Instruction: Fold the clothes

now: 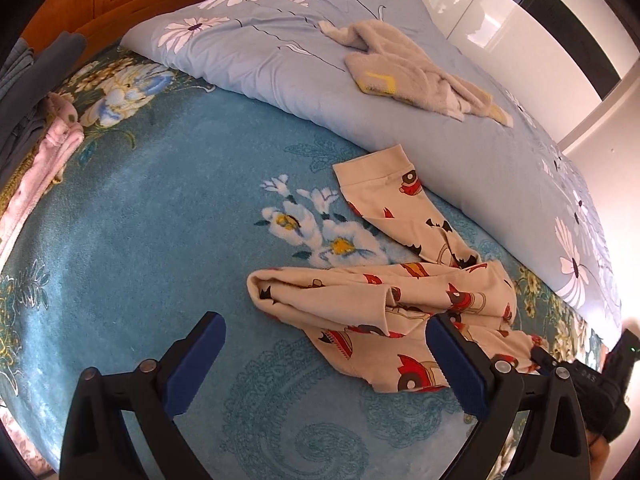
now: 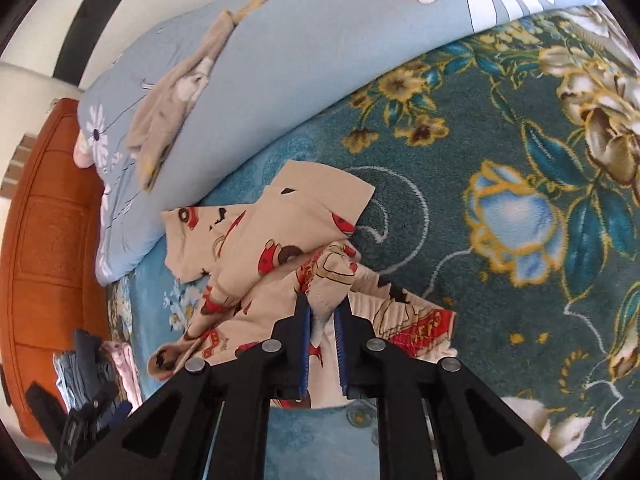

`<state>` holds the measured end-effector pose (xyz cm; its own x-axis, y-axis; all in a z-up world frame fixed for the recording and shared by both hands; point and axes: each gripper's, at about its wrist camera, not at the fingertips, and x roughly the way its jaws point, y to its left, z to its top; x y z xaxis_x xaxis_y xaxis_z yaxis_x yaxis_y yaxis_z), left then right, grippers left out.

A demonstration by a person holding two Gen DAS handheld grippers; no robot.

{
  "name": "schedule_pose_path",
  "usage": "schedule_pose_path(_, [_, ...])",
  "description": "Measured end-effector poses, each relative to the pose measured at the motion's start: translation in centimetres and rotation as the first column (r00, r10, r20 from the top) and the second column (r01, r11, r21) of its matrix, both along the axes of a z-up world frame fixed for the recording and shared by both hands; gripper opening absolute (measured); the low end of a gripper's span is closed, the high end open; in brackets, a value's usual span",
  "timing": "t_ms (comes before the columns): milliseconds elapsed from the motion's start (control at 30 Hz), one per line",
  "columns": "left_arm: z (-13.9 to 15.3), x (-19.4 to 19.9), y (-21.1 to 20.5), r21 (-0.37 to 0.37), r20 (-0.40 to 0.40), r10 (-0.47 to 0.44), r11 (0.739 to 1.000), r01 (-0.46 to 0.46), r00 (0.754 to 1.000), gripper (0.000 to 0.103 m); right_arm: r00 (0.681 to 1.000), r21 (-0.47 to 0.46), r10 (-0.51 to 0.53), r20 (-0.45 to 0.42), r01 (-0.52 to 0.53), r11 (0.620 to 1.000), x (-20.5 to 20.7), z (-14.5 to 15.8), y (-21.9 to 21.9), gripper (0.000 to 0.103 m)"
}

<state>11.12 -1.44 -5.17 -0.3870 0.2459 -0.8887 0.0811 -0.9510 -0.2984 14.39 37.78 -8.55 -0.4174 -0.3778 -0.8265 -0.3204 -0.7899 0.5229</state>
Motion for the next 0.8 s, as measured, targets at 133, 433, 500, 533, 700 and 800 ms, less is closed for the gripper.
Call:
schedule_pose_path(133, [-0.9,-0.2,2.6,0.006,0.028,-0.059,0.998,0.058,0.998,0.098,0.991,0.201,0.104,-0.087,-0.085,0.976,3.5,3.9,-0.1,0.010])
schedule_pose_path(433, [-4.2,1.0,9.6,0.007,0.108,-0.224,0.974,0.224,0.969,0.097,0.981,0.301,0.180,0.077,-0.195,0.933,10.5,1.5,2.7,0.010])
schedule_pose_path(500, [-4.6,1.0,11.0,-0.001,0.116,-0.264,0.964,0.266,0.957,0.097,0.981,0.249,0.150,0.127,-0.177,0.952,11.9,-0.1,3.9,0.010])
schedule_pose_path(533, [-4.8,1.0,11.7,-0.004,0.119,-0.285,0.958,0.287,0.951,0.097,0.979,0.227,0.150,0.138,-0.179,0.957,12.4,-0.5,4.0,0.010])
schedule_pose_path(700, [-4.5,1.8,16.6,-0.010,0.074,-0.466,0.884,0.468,0.882,0.097,0.976,0.176,0.146,0.159,-0.174,0.969,13.2,-1.0,4.1,0.011])
schedule_pose_path(800, [-4.3,2.0,19.0,-0.079,0.070,-0.526,0.844,0.531,0.847,0.097,0.972,0.184,0.158,0.171,-0.189,0.965,13.2,-1.0,3.7,0.011])
